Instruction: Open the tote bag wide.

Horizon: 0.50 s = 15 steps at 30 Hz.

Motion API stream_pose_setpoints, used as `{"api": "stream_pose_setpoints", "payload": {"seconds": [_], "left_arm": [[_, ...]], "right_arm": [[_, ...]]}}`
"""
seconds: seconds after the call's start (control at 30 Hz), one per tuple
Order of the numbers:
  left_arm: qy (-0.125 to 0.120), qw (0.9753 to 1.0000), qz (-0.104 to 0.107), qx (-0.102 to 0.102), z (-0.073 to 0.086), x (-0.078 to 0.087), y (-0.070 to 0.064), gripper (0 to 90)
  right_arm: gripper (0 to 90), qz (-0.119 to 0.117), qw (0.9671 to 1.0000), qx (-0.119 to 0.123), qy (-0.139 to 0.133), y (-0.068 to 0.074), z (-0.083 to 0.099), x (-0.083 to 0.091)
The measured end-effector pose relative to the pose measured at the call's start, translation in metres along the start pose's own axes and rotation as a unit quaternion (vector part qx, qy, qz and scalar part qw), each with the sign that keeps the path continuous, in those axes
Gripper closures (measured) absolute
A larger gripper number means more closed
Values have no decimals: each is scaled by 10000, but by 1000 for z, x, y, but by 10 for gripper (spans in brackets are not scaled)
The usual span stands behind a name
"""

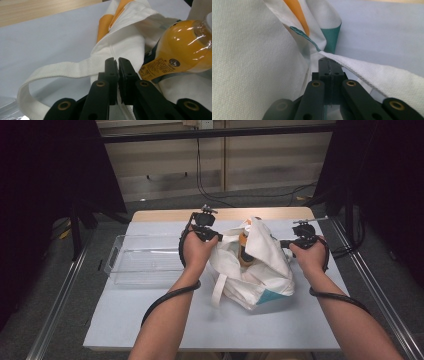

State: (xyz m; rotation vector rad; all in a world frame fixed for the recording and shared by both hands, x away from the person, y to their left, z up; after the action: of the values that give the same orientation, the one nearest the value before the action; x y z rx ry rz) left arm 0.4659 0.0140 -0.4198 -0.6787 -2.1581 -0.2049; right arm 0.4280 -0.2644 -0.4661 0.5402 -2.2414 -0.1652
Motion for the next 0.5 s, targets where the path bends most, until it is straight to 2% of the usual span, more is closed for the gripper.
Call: {"api": "stream_pose_setpoints", "payload": {"seconds": [0.17, 0.43, 0.5], "left_arm": [[99, 9999, -30, 23, 3, -3, 2, 863], [251, 9996, -122, -23, 10, -13, 5, 864], [263, 9995, -136, 56, 14, -15, 4, 861]], "right_arm": [[900, 18, 9999, -39, 131, -5, 10, -9], [900, -4, 9998, 16, 195, -5, 13, -11], [900, -23, 9997, 28, 253, -5, 15, -11]]}}
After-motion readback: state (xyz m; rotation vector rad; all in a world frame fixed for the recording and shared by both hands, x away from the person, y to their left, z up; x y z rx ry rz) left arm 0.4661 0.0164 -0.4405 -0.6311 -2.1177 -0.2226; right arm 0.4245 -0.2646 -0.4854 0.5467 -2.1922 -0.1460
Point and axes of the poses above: each handheld gripper's, and its own axes: x roughly backward along the jaws, z roughly out of its underside, y roughly to its left, the point moved 5 cm from there along -x, roughly forward along the jaws, and after that the axes turned 8 degrees about -z, right-handed, at the moved point
